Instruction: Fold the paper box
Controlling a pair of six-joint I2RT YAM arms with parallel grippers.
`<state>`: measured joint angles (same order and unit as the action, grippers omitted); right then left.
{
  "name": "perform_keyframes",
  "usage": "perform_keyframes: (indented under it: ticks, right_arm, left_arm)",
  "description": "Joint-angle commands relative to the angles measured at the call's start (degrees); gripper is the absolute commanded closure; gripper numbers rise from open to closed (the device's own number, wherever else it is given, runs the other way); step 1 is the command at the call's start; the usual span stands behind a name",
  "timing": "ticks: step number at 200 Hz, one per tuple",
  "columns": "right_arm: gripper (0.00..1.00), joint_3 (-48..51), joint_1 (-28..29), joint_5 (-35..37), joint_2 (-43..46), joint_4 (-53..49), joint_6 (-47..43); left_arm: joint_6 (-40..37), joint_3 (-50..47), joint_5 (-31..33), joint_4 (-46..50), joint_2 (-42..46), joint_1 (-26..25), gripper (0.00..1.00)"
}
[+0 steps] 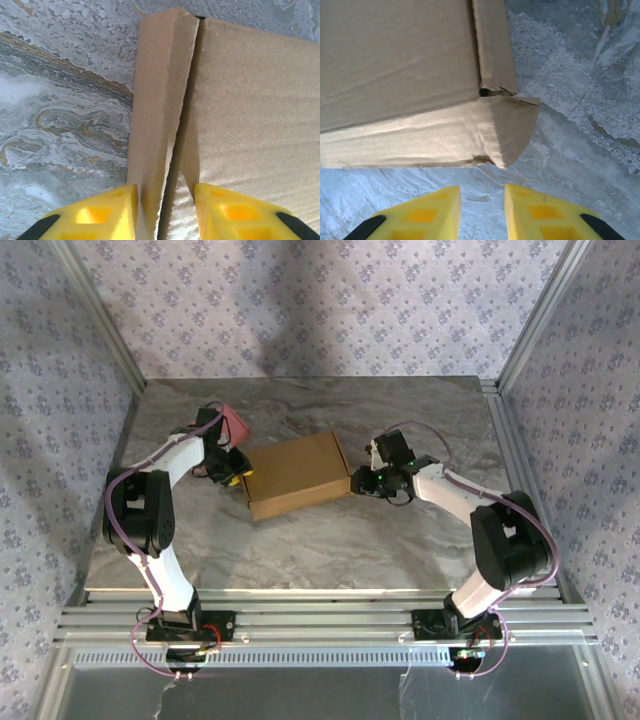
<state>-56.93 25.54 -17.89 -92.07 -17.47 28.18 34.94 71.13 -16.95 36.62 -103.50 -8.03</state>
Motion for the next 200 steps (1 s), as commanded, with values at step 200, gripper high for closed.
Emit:
perform_keyframes:
  ticks: [200]
  right_arm:
    - [0.65,-10.08,-0.04,-3.69,-11.51,-1.3,0.73]
  left_arm:
    - [-2.19,-1.97,1.57,7.31,-2.74,-0.84,0.65]
